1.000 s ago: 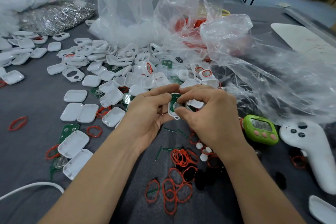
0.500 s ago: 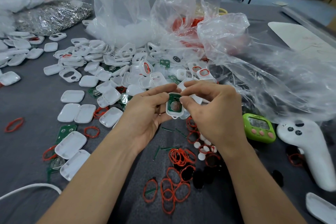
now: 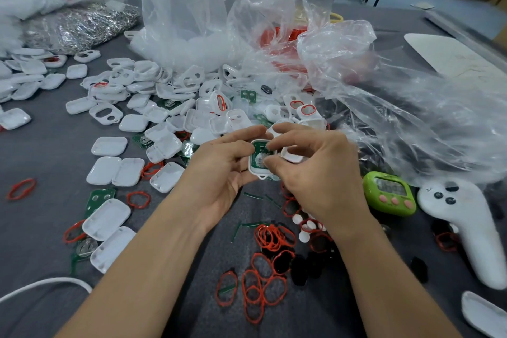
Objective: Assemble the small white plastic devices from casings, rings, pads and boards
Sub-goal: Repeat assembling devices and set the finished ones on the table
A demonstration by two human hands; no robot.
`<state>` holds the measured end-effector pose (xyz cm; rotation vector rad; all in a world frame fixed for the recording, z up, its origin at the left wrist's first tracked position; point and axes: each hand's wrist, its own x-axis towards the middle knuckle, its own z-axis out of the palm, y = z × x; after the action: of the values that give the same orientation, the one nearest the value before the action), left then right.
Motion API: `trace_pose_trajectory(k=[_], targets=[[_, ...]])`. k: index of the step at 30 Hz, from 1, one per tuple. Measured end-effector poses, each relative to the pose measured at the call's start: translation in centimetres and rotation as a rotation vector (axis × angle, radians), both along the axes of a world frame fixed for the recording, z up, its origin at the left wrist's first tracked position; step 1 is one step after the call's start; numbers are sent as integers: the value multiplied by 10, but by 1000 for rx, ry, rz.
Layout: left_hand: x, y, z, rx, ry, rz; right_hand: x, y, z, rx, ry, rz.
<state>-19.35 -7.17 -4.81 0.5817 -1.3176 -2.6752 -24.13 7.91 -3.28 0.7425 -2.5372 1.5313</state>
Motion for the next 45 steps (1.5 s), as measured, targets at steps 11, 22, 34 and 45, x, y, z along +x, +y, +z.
trace_pose_trajectory(k=[11,22,34,45], targets=[[2,1,1,-49,-3,-14,1,-1,-1,151,112,10],[1,0,-2,-43,-6,-13,5,-2,1,166,118,28],[2,1,-1,-60,0,-35,7,-4,1,43,64,-11],[1,4,0,-51,6,5,-14,11,3,21,14,-293]])
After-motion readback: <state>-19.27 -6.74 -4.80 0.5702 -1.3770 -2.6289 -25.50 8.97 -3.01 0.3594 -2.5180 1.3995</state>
